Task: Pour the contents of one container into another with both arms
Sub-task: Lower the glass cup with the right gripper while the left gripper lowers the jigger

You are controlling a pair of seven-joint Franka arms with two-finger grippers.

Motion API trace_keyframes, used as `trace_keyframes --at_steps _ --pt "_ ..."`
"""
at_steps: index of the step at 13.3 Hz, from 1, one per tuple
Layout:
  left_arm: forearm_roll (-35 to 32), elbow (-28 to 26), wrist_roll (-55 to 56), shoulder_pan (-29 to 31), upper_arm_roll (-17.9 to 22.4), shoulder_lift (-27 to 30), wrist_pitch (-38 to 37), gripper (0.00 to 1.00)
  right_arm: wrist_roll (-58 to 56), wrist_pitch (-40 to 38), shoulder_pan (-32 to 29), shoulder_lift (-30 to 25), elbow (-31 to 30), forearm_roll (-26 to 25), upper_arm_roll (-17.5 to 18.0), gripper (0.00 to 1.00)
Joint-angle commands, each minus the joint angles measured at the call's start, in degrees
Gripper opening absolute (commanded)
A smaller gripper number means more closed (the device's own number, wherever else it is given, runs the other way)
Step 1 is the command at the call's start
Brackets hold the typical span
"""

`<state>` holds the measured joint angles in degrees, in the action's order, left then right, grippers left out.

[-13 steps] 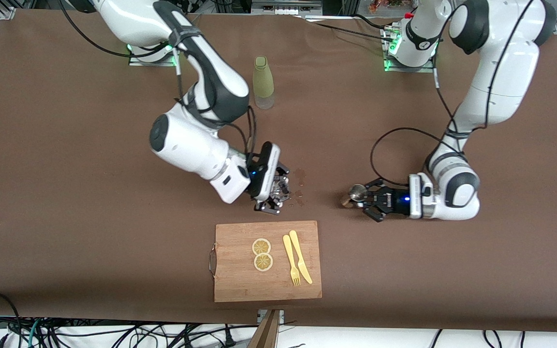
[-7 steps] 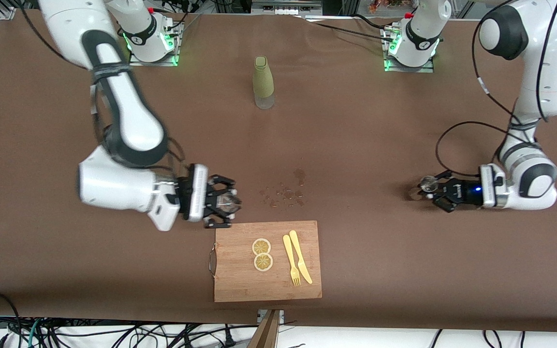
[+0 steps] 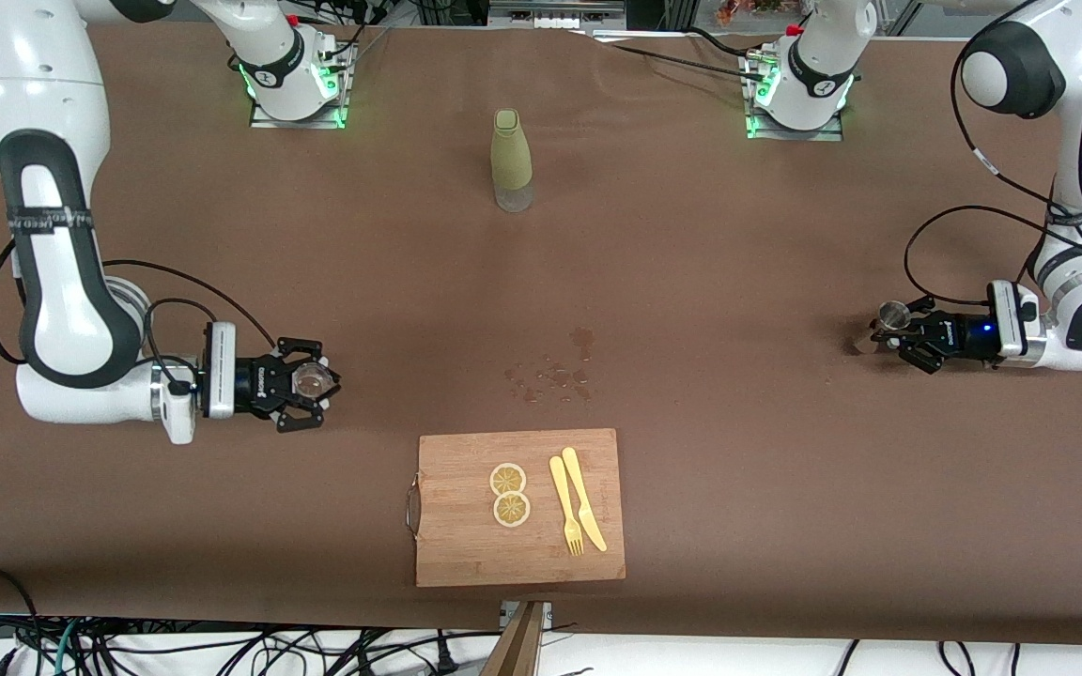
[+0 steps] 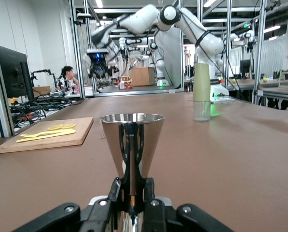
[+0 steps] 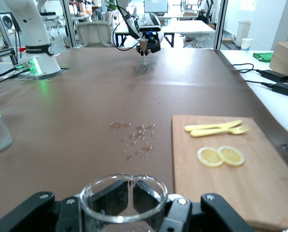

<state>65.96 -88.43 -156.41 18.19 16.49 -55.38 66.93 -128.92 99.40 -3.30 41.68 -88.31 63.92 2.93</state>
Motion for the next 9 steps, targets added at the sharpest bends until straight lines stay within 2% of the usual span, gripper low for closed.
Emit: trace_keyframes --at_steps 1,7,9 --pt "-0.92 -0.16 -7.5 0.0 0.04 -2.19 -1.1 0.0 -8.08 -1.83 -3.72 1.9 -4.76 2.0 1.11 0.08" --pt "-1.01 -0.08 -10.31 0.0 0.12 -5.09 -1.19 0.0 -12.58 -6.32 -9.88 11.75 -4.51 3.93 1.2 0.1" --pt "-0.92 0.27 -10.75 -0.09 0.12 -5.97 -1.19 0.0 -13.19 -6.41 -10.59 12.99 -4.42 3.93 1.2 0.12"
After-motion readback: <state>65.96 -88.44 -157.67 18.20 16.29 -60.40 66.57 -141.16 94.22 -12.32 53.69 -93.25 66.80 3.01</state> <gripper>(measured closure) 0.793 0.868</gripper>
